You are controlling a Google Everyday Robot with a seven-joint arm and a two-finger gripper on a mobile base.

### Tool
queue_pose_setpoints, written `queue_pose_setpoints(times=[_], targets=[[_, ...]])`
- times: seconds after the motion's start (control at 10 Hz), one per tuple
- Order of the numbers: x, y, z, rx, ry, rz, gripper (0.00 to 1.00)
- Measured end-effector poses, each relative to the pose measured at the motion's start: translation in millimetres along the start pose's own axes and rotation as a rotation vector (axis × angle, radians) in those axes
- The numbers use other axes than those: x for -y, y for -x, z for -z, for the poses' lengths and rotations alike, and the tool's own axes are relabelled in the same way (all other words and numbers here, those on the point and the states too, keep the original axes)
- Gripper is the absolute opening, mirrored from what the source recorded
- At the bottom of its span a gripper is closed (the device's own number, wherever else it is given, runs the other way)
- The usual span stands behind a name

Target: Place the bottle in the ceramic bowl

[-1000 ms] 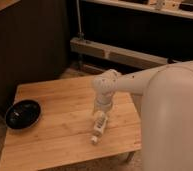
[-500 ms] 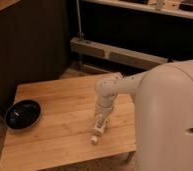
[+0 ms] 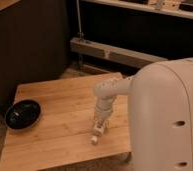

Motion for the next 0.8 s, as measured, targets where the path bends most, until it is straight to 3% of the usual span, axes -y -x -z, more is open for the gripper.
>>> queue_pose_setpoints(times=[0.2, 0.3, 0.5, 0.8], targets=[[0, 1, -8, -0.045, 0.038, -0.005, 0.63], [-3, 1, -12, -0.066, 0.048, -0.002, 0.57], [-15, -1, -14, -0.094, 0.051, 0.028, 0.34], [-33, -1, 15, -0.064, 0.075, 0.073, 0.06]])
